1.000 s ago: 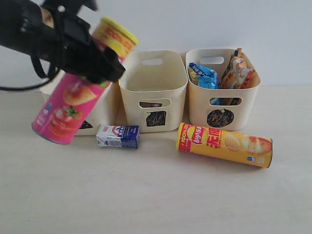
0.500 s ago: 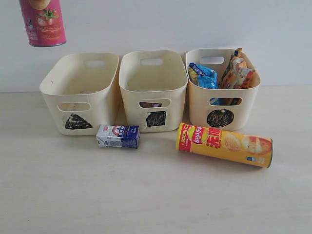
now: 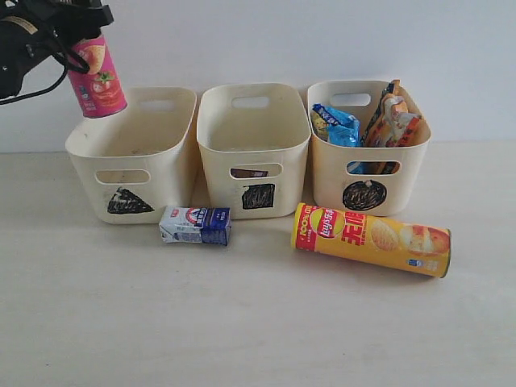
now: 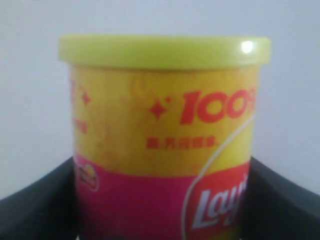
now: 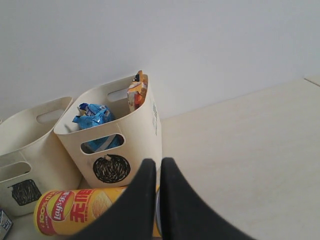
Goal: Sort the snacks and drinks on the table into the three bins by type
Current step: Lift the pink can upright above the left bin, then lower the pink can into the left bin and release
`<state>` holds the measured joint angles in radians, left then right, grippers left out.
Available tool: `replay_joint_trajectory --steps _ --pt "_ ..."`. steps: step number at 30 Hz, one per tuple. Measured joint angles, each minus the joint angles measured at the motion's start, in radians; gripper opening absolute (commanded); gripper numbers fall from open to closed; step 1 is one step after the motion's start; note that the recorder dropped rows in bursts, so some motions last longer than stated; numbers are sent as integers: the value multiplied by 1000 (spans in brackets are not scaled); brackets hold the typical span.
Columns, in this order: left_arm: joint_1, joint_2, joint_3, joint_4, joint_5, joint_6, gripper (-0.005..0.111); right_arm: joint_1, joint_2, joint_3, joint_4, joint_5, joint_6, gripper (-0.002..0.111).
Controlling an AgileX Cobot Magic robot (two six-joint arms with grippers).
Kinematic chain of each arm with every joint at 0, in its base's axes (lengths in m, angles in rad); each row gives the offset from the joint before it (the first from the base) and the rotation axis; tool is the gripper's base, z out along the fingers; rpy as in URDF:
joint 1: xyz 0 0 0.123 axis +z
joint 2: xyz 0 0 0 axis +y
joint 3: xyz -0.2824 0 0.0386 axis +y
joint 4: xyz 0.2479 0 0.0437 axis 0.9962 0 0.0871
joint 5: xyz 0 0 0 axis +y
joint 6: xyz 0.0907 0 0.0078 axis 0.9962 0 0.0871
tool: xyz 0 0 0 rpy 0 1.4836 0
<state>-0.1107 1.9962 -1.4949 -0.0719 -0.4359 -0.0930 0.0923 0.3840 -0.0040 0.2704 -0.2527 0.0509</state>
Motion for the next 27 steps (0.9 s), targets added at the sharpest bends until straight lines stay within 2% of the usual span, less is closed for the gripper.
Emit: replay_joint_trajectory --steps 6,8,13,16,19,23,27 --pt "0 95 -99 3 17 0 8 0 0 0 0 0 0 0" --pt "0 121 -118 7 23 0 17 0 0 0 0 0 0 0" --pt "0 161 -139 34 57 0 51 0 0 0 0 4 0 0" --pt "0 171 -139 38 69 0 66 0 0 0 0 4 0 0" --pt "0 173 -139 38 74 0 76 0 0 0 0 4 0 0" --pt "0 173 -140 38 72 -3 81 0 0 0 0 8 -2 0" --pt "0 168 -141 42 83 15 81 0 0 0 0 10 -2 0"
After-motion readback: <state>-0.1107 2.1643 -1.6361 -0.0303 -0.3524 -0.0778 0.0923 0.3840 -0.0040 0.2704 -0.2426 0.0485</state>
